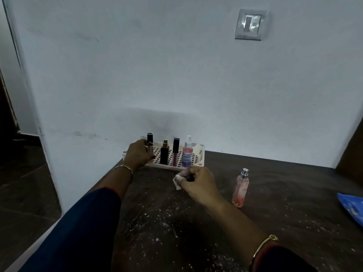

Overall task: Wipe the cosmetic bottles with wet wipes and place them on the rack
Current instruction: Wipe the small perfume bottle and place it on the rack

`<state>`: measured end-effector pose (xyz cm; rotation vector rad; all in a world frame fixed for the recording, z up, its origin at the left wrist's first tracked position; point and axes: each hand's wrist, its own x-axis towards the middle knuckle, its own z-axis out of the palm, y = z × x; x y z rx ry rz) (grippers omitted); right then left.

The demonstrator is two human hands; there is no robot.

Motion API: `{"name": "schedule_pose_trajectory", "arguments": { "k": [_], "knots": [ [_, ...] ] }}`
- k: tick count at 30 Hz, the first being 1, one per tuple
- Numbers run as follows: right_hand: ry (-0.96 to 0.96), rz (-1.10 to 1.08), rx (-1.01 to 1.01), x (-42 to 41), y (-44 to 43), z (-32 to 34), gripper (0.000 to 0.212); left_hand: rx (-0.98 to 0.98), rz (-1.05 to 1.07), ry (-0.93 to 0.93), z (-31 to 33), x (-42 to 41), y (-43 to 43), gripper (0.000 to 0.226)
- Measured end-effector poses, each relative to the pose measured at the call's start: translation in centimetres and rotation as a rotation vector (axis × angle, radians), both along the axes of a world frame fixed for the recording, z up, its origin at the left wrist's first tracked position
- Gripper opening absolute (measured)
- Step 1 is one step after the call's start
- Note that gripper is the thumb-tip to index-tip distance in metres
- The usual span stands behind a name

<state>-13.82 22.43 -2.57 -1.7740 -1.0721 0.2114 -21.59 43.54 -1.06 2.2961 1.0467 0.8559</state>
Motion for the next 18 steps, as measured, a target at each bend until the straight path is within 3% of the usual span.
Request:
{"name": "schedule_pose_trajectory", "arguments": {
  "k": [8,18],
  "knots": [
    [0.060,-0.041,0.003,0.3,-0.3,0.1,0.006,-0.046,-0.010,-0.023,1.4,-1.8,-0.7,0.060],
    [0.050,-0.052,0.020,-1.3,-5.8,2.2,0.007,0.118,0.084,-0.137,4.7,-4.4,-6.6,0.072]
  ]
}}
